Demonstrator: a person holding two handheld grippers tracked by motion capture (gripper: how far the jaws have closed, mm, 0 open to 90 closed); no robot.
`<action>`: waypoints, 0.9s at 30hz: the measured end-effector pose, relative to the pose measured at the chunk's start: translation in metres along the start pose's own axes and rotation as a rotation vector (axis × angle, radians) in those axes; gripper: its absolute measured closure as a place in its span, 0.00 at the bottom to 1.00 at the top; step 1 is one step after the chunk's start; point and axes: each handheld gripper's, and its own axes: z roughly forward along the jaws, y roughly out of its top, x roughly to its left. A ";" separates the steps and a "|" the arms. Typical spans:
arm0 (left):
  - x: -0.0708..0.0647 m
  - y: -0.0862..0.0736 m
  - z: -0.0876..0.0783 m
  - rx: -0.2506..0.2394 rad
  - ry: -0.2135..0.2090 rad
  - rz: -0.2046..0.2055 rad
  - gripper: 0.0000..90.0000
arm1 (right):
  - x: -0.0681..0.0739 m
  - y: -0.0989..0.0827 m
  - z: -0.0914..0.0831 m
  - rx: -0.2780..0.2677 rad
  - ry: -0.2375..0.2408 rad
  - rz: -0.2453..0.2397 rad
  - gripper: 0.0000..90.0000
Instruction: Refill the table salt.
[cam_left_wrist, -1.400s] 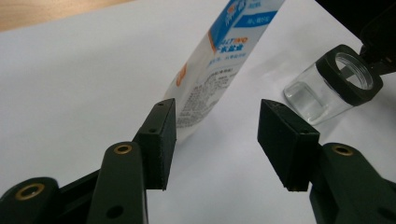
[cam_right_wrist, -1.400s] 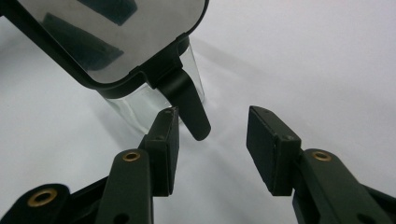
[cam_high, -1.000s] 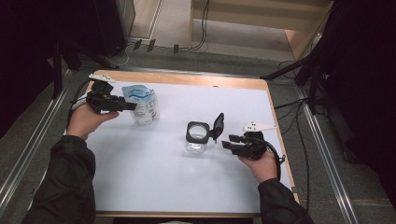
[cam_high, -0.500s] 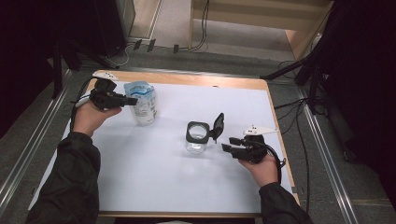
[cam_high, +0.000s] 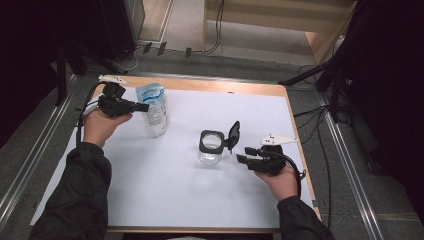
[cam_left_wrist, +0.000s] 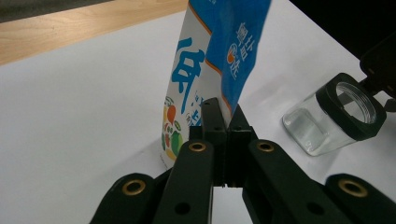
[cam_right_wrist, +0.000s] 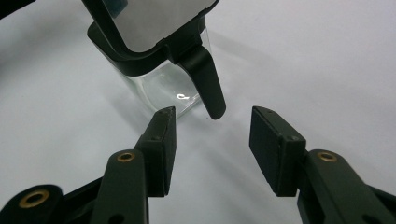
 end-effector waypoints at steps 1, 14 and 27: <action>0.000 0.000 -0.001 -0.004 -0.006 -0.005 1.00 | 0.000 0.000 0.000 -0.001 0.001 0.000 0.59; -0.013 0.008 -0.019 -0.038 -0.025 -0.015 1.00 | 0.028 0.006 -0.016 -0.003 0.048 -0.032 0.62; -0.037 0.012 -0.031 -0.045 -0.064 0.008 1.00 | 0.078 0.010 -0.013 -0.012 0.169 -0.092 0.65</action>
